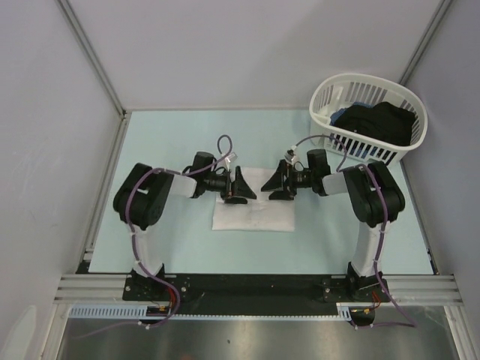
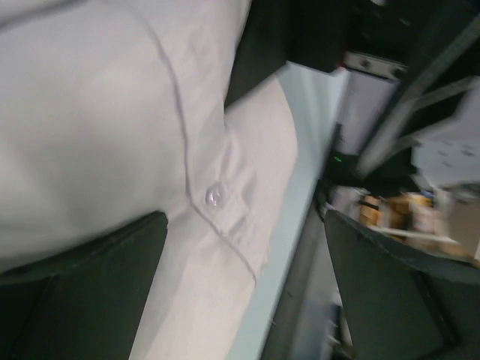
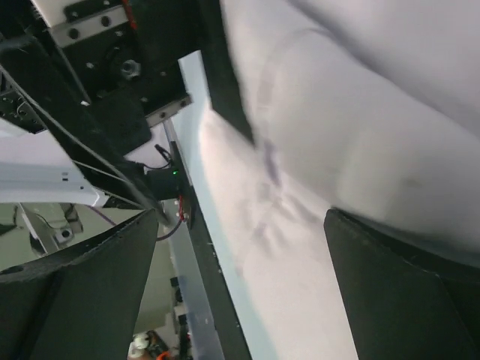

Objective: Fold and stack the long sleeve shirts
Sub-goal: Fold the shirt

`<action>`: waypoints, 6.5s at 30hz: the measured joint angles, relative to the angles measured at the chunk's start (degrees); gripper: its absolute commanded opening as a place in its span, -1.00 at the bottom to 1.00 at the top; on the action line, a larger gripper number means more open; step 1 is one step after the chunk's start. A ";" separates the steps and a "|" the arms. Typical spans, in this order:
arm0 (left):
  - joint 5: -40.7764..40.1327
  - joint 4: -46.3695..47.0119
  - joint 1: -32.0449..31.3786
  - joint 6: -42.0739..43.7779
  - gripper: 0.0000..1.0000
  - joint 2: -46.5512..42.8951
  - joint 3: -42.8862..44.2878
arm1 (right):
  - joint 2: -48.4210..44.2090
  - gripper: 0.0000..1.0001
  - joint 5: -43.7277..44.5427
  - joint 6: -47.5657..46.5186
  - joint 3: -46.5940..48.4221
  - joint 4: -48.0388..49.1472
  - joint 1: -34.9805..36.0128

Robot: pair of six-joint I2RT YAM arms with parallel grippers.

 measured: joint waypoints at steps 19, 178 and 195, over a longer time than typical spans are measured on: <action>4.20 -10.51 7.45 5.38 0.99 -9.07 0.07 | -1.55 0.99 -2.36 -15.37 11.21 -25.70 -7.58; 10.47 -52.00 1.90 27.15 -1.00 29.70 41.77 | -6.88 0.99 13.70 -47.23 22.14 -55.15 -4.63; -35.98 -79.12 1.60 56.28 -1.00 13.73 62.71 | -13.16 0.99 14.84 -21.22 8.07 -38.03 -4.79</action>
